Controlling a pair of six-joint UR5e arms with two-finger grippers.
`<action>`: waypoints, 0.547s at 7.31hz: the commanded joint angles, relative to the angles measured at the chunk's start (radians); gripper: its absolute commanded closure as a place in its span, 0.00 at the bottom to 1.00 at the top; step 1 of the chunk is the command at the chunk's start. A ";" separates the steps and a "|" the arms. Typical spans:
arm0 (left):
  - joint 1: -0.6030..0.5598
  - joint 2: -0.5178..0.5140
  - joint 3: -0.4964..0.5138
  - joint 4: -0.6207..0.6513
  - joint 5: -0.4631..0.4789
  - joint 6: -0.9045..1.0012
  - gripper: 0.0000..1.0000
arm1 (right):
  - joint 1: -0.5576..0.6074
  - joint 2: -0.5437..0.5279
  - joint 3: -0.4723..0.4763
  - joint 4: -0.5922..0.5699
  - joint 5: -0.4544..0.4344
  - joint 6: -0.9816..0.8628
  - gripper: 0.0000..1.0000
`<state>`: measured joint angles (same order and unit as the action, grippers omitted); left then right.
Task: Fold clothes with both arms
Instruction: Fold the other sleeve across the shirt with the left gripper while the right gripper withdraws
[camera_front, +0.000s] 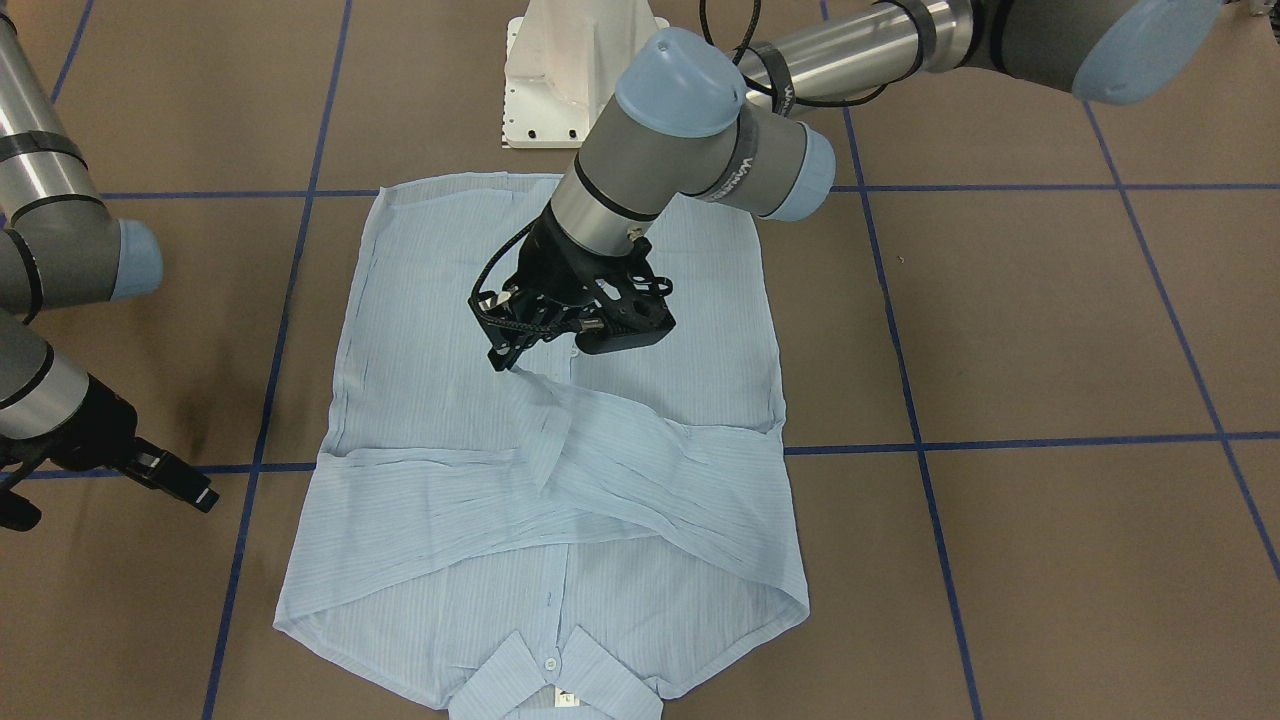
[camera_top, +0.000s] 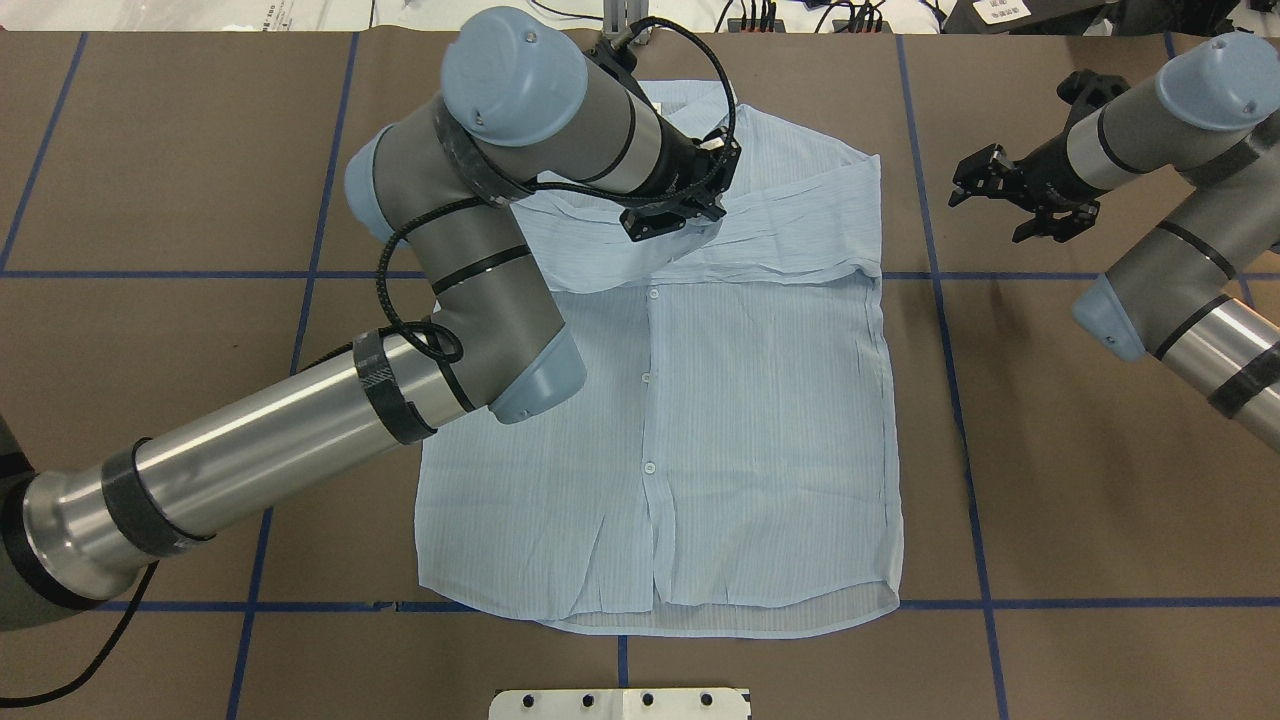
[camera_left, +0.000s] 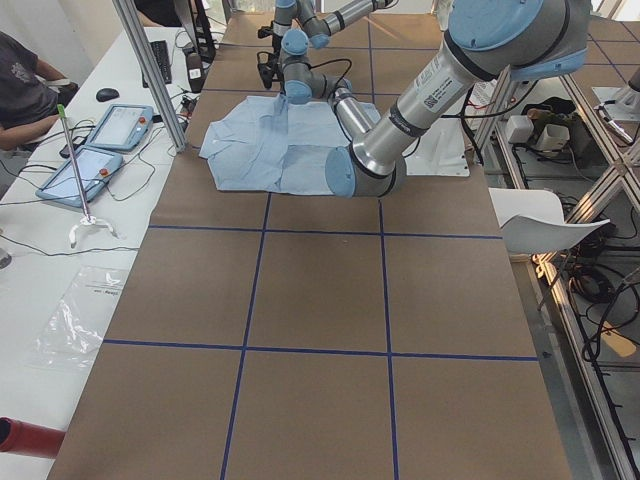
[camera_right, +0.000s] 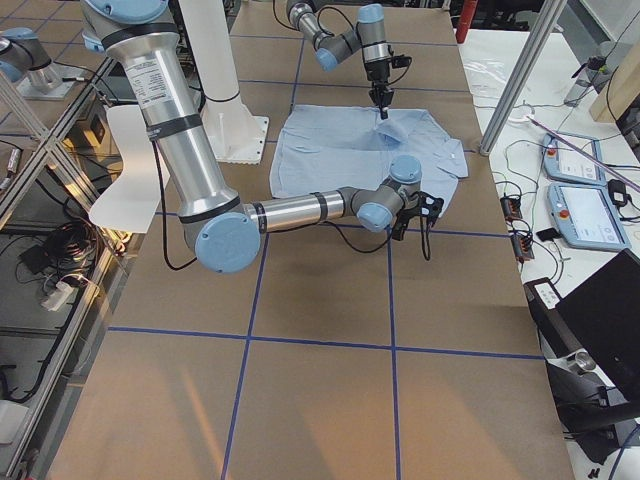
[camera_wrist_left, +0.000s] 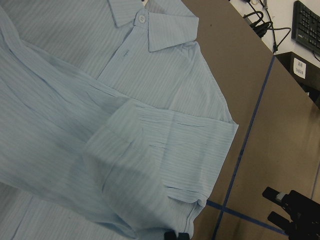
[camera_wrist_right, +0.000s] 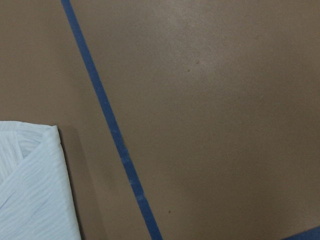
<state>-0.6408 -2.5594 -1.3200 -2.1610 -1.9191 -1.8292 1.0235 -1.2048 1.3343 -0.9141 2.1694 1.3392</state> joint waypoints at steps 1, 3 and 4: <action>0.052 -0.076 0.100 -0.013 0.081 -0.039 1.00 | 0.000 -0.007 -0.003 0.001 -0.005 0.000 0.01; 0.076 -0.096 0.142 -0.036 0.112 -0.041 0.94 | 0.001 -0.059 0.009 0.007 0.001 0.000 0.01; 0.094 -0.114 0.172 -0.052 0.133 -0.041 0.77 | 0.003 -0.065 0.020 0.007 0.003 0.000 0.01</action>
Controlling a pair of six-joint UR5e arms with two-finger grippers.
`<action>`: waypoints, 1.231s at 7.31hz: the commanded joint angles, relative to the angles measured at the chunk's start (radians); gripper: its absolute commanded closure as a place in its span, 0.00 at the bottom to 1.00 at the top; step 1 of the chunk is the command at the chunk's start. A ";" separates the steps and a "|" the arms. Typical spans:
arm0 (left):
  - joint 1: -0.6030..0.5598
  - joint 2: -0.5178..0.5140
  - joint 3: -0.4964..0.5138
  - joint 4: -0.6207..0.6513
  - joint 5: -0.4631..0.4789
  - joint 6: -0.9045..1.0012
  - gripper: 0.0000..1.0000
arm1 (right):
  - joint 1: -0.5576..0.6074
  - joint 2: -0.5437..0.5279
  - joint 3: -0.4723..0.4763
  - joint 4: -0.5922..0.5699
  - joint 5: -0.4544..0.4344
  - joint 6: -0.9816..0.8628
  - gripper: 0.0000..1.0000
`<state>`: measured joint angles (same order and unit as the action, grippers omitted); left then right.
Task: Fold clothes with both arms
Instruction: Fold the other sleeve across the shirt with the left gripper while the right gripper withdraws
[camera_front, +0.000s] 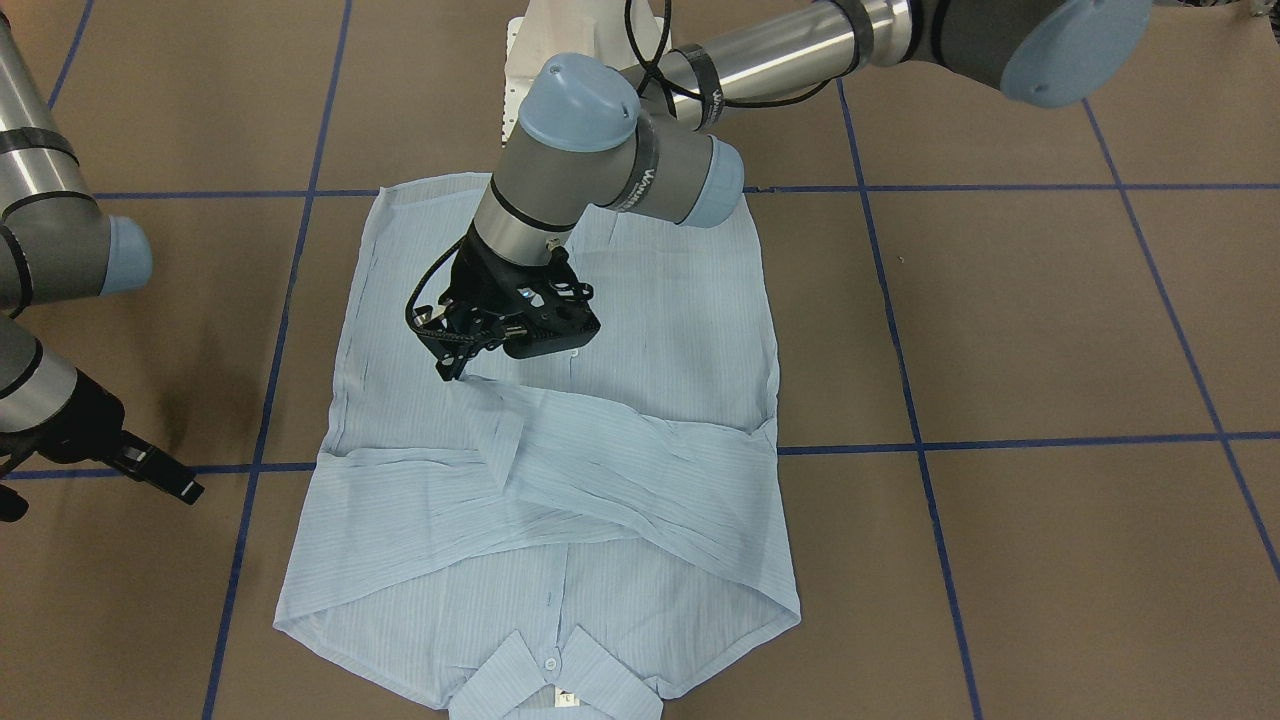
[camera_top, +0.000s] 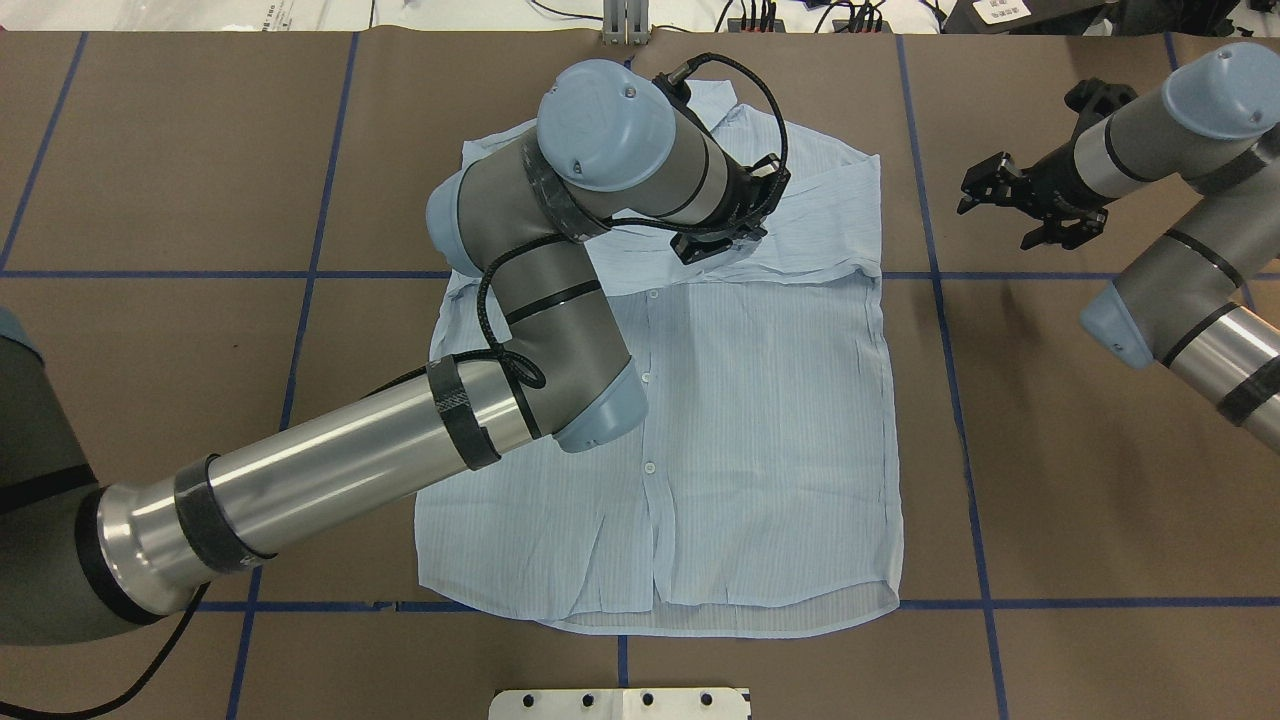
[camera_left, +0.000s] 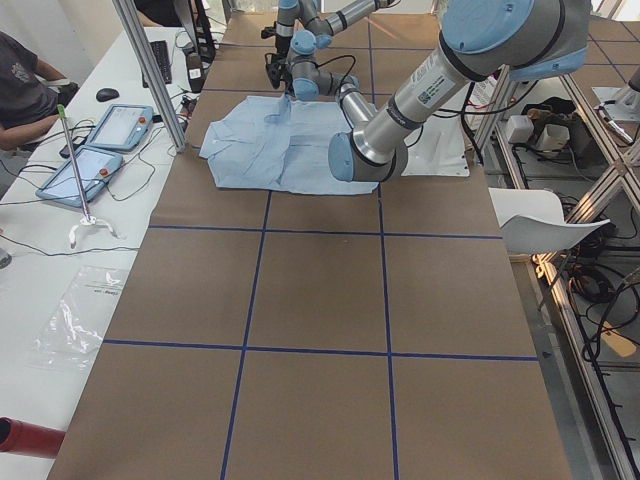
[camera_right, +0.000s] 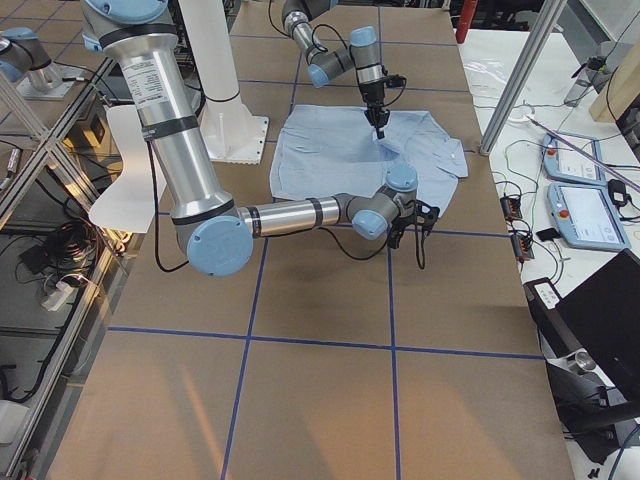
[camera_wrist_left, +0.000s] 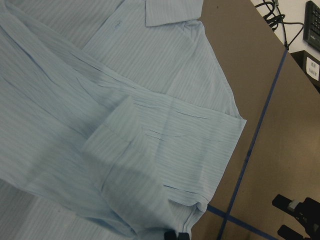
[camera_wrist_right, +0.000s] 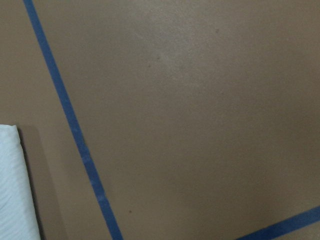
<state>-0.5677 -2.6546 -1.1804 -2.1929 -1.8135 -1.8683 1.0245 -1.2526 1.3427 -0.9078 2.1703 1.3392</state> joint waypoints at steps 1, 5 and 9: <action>0.032 -0.028 0.038 -0.025 0.034 0.009 0.39 | 0.000 -0.045 0.051 0.001 0.003 0.002 0.01; 0.034 0.017 -0.121 -0.001 0.031 0.031 0.27 | -0.127 -0.168 0.284 0.000 -0.004 0.125 0.00; 0.026 0.447 -0.683 0.200 0.028 0.274 0.28 | -0.468 -0.399 0.651 -0.017 -0.206 0.559 0.02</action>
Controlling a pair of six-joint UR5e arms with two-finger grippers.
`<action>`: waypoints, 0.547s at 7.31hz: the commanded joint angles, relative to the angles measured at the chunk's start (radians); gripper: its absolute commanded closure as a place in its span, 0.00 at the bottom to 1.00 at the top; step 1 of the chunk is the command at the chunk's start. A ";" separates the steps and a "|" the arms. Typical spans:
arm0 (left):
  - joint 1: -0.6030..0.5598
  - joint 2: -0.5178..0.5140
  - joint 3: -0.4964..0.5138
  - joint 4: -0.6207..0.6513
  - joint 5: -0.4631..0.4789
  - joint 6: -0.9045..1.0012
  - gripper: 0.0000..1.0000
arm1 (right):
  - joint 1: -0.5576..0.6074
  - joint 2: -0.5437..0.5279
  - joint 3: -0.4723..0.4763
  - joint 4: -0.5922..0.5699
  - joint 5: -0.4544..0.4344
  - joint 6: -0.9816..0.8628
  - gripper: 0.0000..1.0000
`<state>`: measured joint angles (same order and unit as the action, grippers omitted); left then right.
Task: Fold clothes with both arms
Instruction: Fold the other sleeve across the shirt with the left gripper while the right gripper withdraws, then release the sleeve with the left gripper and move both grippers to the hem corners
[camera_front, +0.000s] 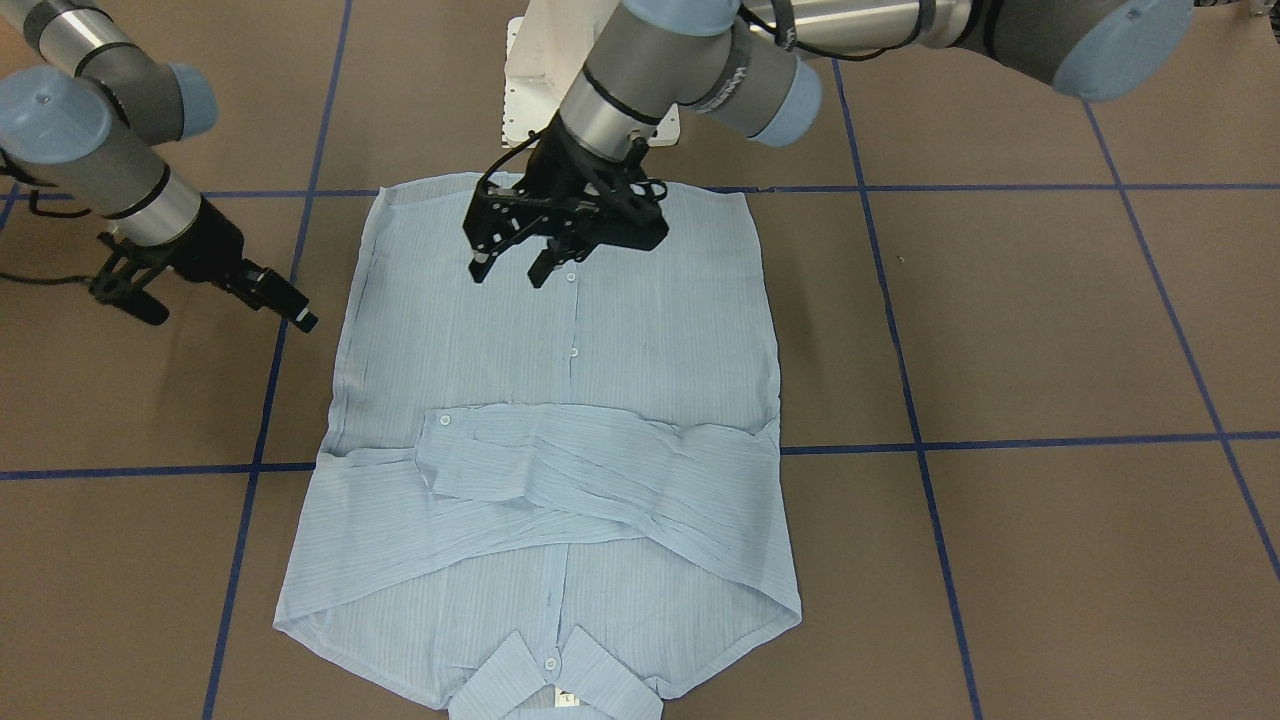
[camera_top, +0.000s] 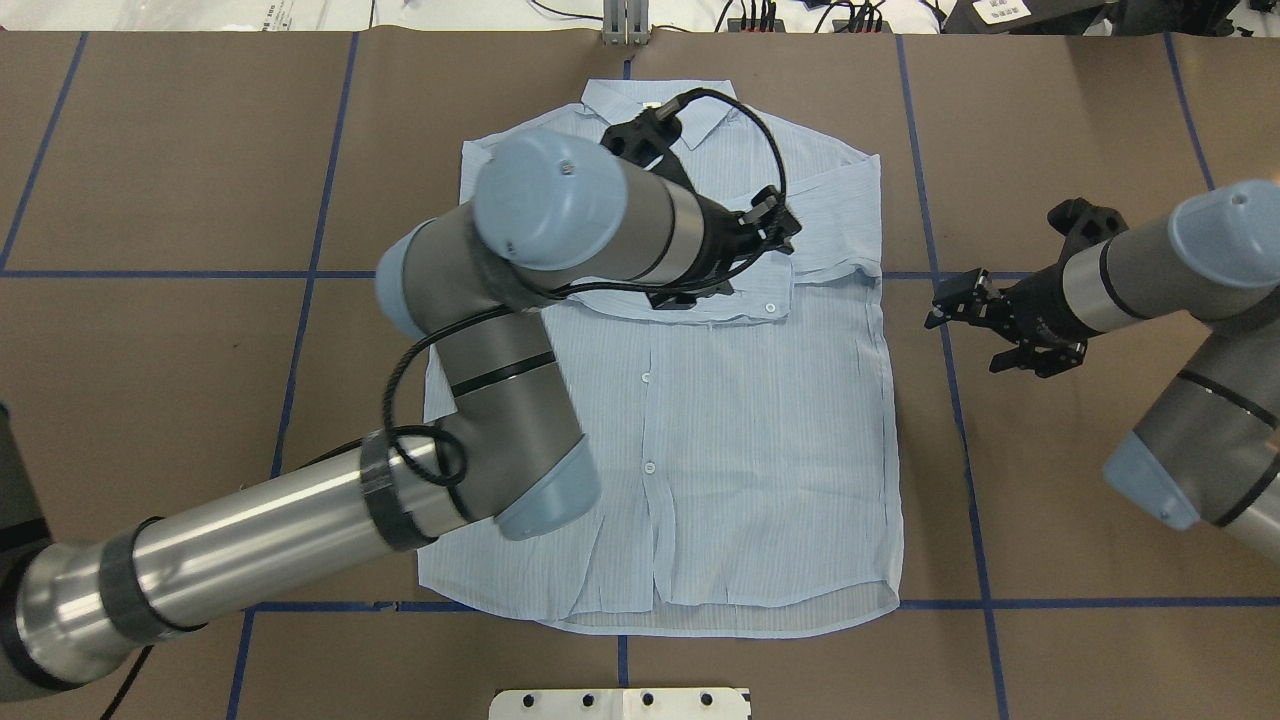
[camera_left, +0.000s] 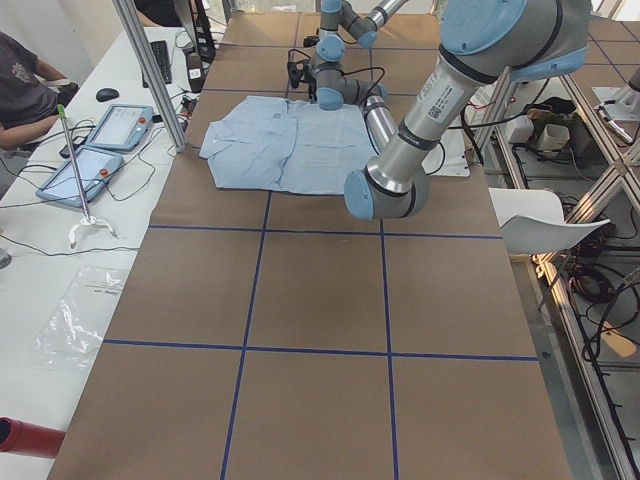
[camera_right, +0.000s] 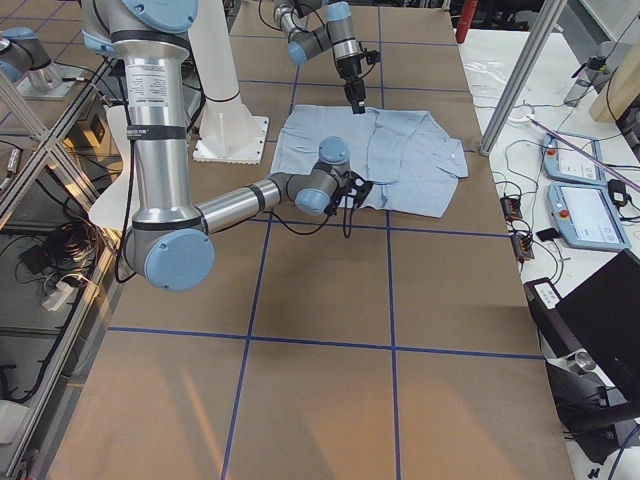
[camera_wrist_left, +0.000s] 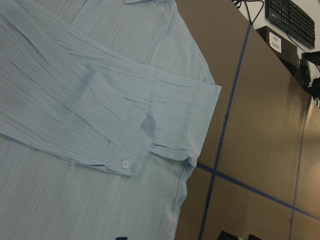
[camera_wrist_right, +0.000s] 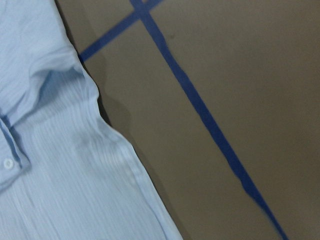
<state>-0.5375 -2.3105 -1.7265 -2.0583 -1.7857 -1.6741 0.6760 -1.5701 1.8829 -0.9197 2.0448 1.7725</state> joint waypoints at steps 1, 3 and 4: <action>-0.006 0.141 -0.154 0.067 0.002 0.089 0.29 | -0.236 -0.099 0.142 -0.008 -0.174 0.219 0.02; -0.010 0.158 -0.154 0.067 0.005 0.089 0.29 | -0.421 -0.053 0.233 -0.306 -0.364 0.266 0.04; -0.010 0.160 -0.153 0.067 0.008 0.089 0.29 | -0.488 0.009 0.231 -0.446 -0.418 0.295 0.06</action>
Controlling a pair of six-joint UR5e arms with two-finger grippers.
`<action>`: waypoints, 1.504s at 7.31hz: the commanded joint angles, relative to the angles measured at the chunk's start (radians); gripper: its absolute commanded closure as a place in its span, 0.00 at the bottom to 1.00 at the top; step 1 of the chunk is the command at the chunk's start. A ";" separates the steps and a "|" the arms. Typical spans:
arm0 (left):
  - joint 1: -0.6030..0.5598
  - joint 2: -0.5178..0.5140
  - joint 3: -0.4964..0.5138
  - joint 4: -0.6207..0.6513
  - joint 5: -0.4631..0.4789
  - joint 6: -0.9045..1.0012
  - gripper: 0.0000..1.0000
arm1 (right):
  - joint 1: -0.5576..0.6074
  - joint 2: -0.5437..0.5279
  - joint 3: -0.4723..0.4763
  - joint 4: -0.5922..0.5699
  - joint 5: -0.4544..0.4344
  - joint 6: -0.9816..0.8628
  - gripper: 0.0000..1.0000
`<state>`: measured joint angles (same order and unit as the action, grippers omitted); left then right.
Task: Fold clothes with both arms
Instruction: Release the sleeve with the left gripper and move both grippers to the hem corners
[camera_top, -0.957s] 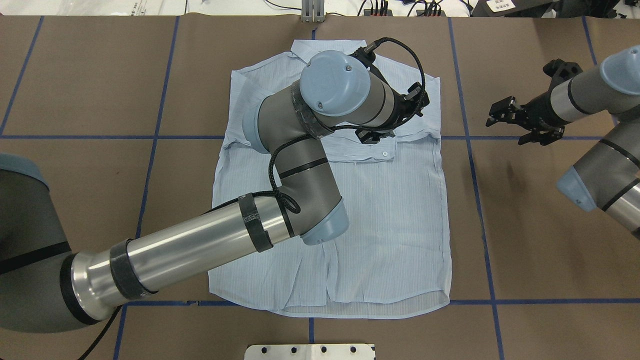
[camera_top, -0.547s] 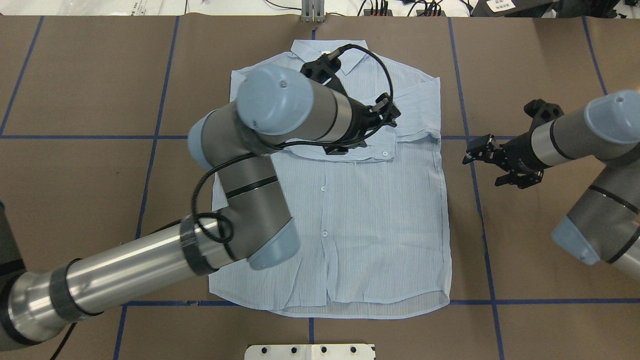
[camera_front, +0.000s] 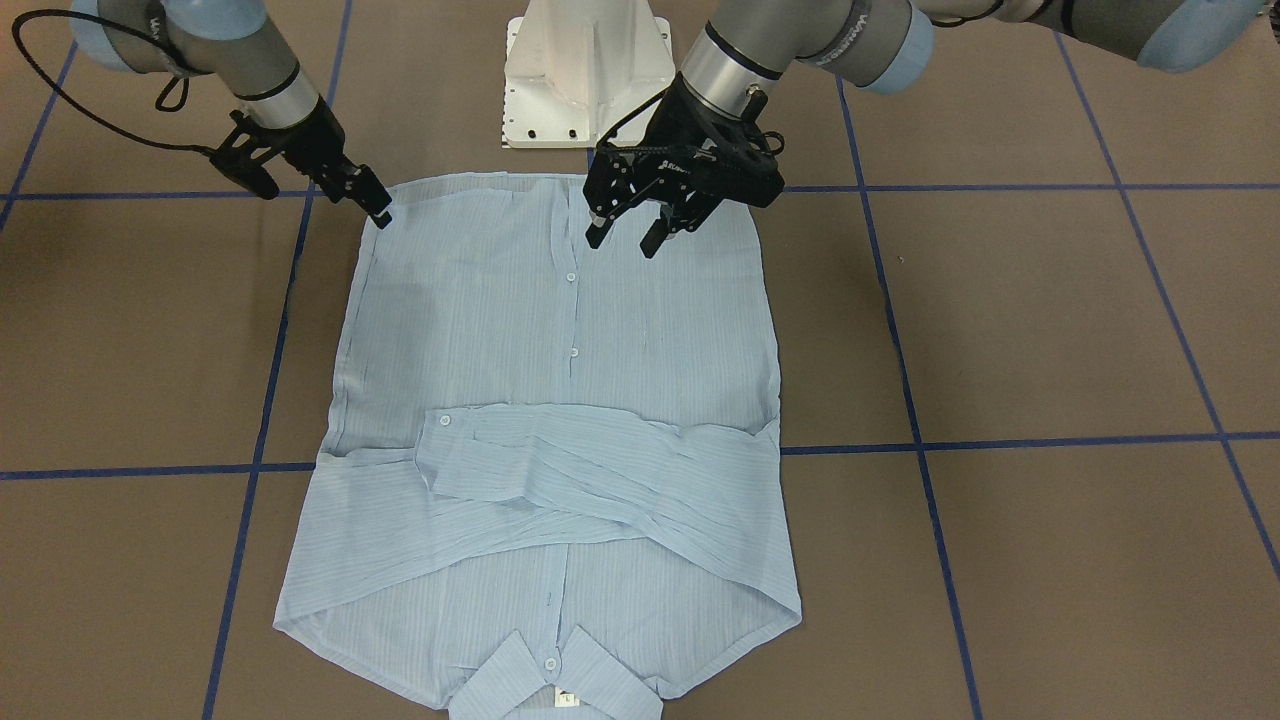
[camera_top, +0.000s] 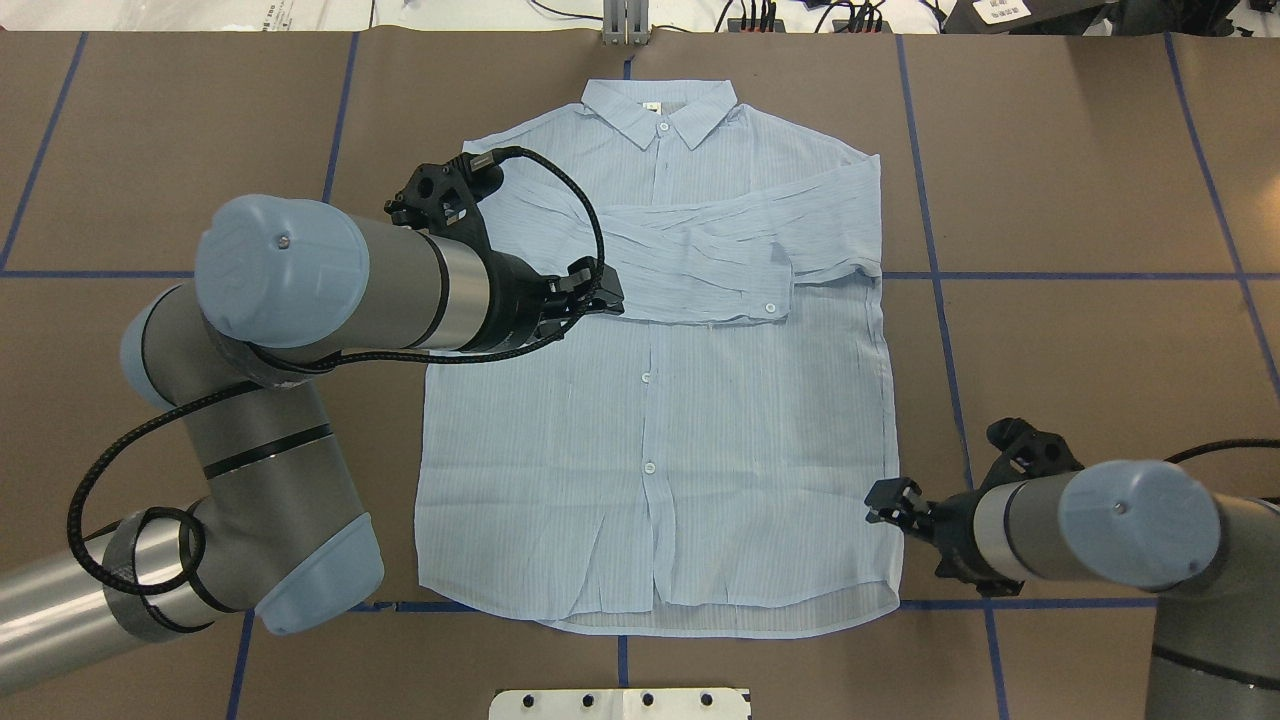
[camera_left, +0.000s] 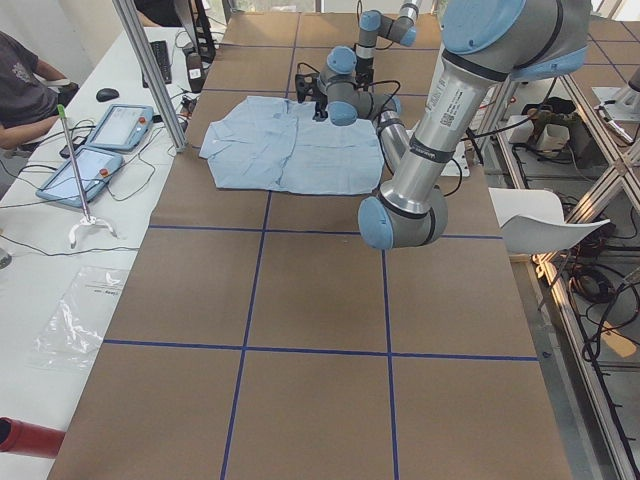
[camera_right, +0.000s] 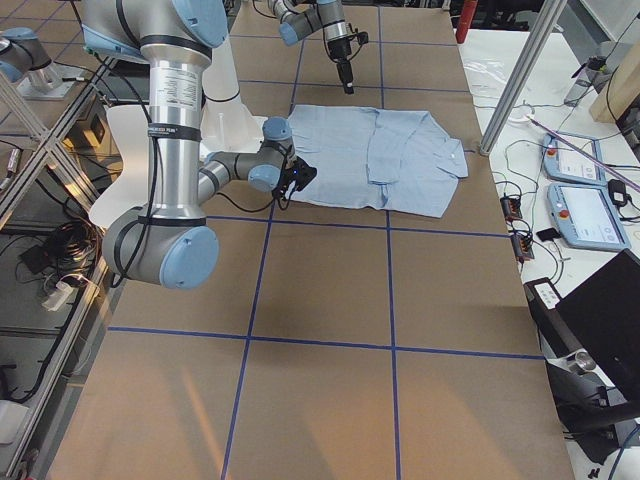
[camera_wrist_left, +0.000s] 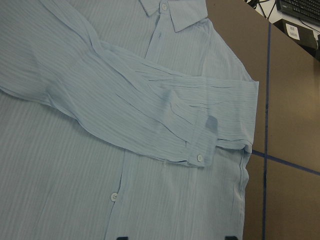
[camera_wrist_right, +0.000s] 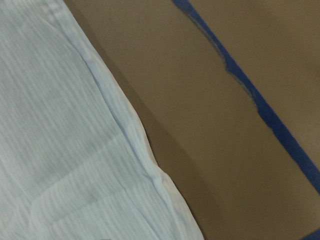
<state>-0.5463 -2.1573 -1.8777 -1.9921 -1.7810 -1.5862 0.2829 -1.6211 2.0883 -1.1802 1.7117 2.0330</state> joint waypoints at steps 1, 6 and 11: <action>-0.001 0.007 0.000 0.001 0.003 0.000 0.29 | -0.117 0.107 0.027 -0.267 -0.122 0.045 0.13; 0.000 0.023 0.000 0.001 0.018 -0.001 0.29 | -0.104 0.144 0.027 -0.401 -0.129 0.032 0.47; 0.003 0.031 -0.001 0.001 0.020 -0.006 0.29 | -0.122 0.168 0.035 -0.452 -0.145 0.033 0.76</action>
<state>-0.5442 -2.1271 -1.8790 -1.9911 -1.7618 -1.5898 0.1752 -1.4570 2.1222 -1.6299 1.5668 2.0651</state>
